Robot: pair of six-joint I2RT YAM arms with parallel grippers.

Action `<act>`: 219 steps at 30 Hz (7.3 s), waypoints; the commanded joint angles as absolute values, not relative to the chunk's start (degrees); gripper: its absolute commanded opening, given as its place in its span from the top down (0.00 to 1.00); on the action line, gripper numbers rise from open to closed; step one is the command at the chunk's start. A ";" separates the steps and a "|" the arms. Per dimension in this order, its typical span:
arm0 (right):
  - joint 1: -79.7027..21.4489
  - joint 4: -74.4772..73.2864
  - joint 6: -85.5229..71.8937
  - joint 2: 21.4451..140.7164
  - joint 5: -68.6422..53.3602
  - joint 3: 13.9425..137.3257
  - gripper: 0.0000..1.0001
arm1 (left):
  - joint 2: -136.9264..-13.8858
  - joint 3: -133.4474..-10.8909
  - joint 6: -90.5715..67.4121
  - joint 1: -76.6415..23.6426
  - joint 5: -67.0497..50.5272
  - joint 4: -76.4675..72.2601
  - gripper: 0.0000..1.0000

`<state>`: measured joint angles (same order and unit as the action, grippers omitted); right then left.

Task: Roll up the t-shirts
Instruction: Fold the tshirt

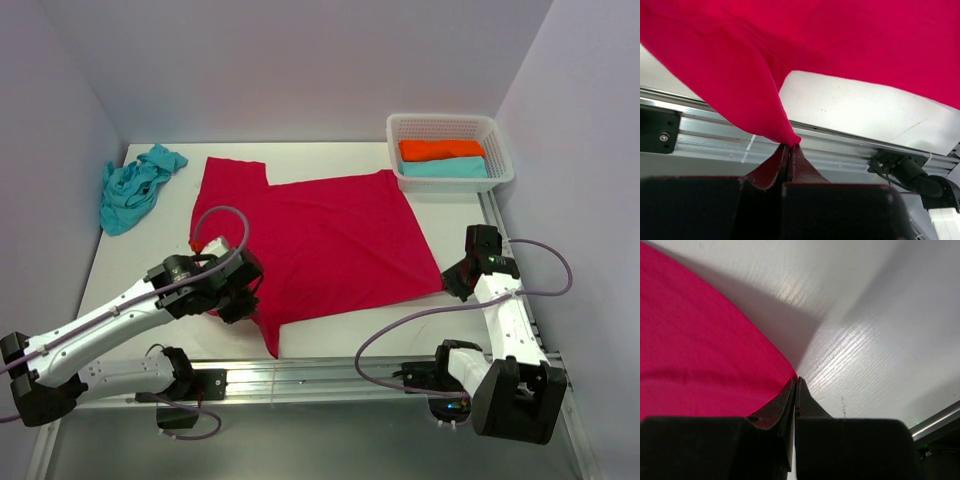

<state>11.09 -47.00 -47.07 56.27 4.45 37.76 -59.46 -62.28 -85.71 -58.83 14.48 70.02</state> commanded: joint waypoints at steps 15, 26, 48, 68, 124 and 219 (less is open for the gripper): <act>11.51 -48.60 -49.65 61.96 5.53 42.36 1.00 | -56.69 -65.38 -62.42 -27.08 7.38 67.14 1.00; 11.60 -53.87 -50.54 67.23 9.66 51.23 1.00 | -59.06 -70.31 -54.93 -16.18 4.75 66.27 1.00; 5.20 -58.00 -52.21 85.32 13.18 66.17 1.00 | -64.16 -76.72 -47.64 -6.51 2.90 64.95 1.00; 0.26 -59.59 -53.00 96.94 15.91 77.86 1.00 | -70.05 -80.94 -43.51 -3.78 3.52 63.02 1.00; -2.55 -59.32 -51.33 112.14 13.45 94.74 1.00 | -80.33 -81.65 -40.69 -2.81 3.52 55.99 1.00; 12.83 -28.56 -50.36 88.51 3.08 44.47 1.00 | -61.61 -34.72 -67.32 -7.82 10.11 40.88 0.46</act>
<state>12.12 -25.12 -52.14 89.17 0.54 46.11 -62.19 -35.59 -63.90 -7.70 6.83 45.45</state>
